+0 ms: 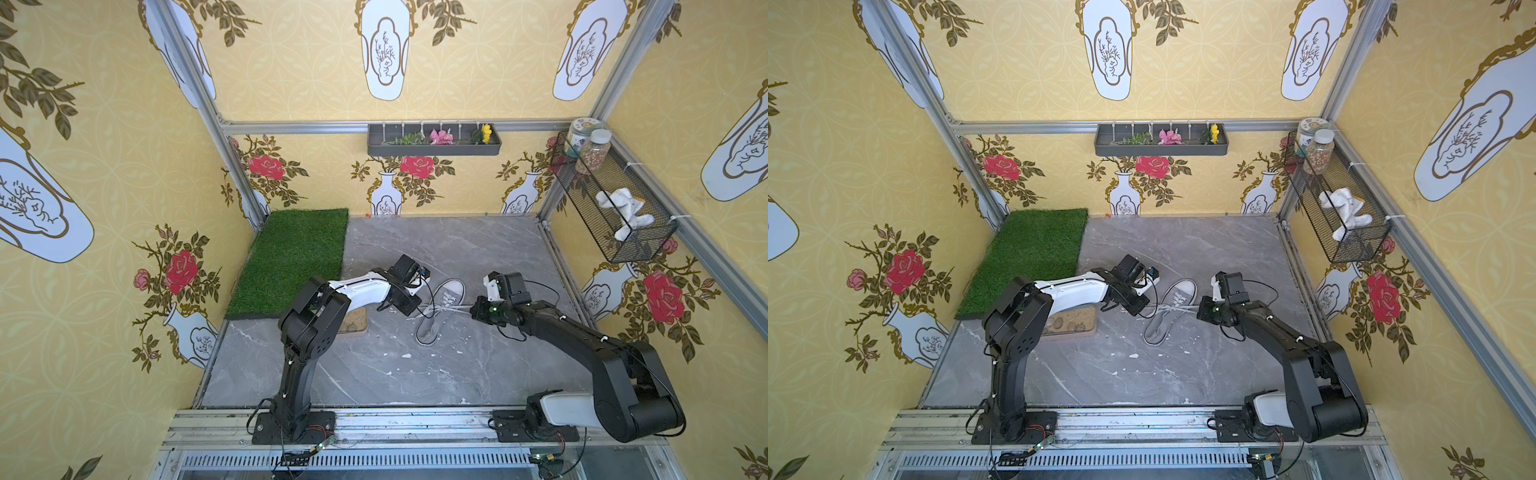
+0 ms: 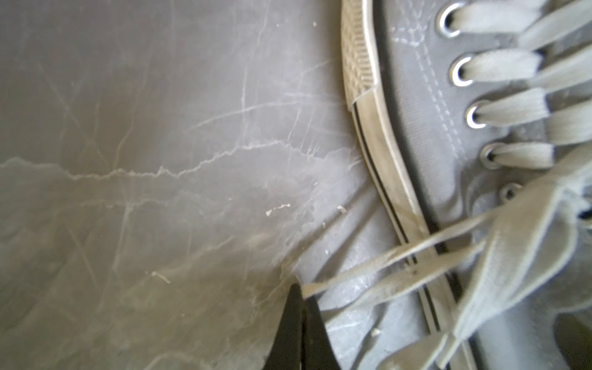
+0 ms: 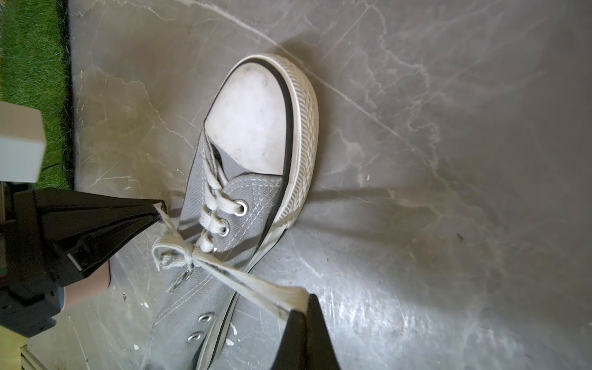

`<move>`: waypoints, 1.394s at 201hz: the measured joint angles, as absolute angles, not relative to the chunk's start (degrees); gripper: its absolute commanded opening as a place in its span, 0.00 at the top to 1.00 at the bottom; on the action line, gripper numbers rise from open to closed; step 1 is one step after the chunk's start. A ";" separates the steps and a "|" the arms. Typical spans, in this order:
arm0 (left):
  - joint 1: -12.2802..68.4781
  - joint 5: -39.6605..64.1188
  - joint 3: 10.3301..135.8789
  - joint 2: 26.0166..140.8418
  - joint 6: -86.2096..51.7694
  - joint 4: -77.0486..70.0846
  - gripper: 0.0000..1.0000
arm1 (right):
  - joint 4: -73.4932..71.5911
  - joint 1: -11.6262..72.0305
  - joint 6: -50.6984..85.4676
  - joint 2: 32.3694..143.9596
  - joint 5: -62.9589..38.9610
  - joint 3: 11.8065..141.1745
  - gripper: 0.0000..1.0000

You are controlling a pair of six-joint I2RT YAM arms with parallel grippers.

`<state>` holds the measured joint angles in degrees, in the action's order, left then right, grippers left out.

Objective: Tie the shoes
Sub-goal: Tie the shoelace on the shoe.

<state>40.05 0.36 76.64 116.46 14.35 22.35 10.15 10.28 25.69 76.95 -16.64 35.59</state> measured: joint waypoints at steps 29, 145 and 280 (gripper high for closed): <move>40.03 0.30 76.86 116.49 13.50 22.15 1.00 | 9.23 9.34 26.74 76.71 -17.23 34.72 1.00; 39.83 1.13 78.02 115.37 9.54 23.79 1.00 | 4.62 3.79 28.01 77.45 -25.89 31.86 1.00; 43.72 13.56 72.25 105.69 -0.60 27.49 1.00 | 10.92 7.79 20.69 92.23 -23.07 49.74 0.92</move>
<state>43.72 13.56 72.25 105.69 -0.60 27.49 10.92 7.79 20.69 92.23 -23.07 49.74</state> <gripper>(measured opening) 0.049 0.084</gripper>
